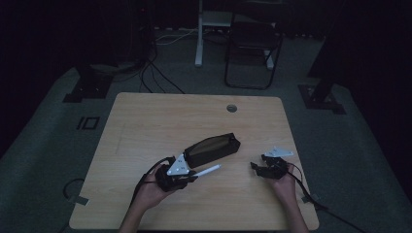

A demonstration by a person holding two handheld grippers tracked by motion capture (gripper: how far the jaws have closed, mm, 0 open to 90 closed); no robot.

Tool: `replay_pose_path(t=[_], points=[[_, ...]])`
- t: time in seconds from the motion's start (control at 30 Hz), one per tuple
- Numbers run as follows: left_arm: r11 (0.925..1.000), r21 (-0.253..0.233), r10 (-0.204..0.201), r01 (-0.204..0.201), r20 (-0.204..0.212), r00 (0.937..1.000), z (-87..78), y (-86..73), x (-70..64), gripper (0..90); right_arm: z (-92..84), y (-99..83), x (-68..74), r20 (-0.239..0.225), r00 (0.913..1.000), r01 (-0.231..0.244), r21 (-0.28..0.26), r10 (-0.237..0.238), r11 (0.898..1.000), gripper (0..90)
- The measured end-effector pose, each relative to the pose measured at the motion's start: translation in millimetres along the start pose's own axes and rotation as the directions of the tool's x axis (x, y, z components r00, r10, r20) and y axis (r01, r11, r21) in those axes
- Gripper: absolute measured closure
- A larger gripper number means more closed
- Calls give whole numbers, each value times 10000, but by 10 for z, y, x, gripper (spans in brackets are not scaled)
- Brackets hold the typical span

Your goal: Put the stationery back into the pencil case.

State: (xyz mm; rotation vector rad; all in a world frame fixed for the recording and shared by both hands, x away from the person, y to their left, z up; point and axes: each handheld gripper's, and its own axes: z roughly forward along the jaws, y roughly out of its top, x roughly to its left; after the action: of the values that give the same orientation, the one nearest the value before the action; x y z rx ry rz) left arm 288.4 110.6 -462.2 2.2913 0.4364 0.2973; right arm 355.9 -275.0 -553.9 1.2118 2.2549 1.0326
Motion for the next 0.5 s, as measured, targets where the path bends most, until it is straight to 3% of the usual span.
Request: replay_pose_path(t=[0.5], points=[[9999,-147,87,-87,10,10000,-59,60,19,788,0,0,0,0,10000,3,1,-3,10000,363]])
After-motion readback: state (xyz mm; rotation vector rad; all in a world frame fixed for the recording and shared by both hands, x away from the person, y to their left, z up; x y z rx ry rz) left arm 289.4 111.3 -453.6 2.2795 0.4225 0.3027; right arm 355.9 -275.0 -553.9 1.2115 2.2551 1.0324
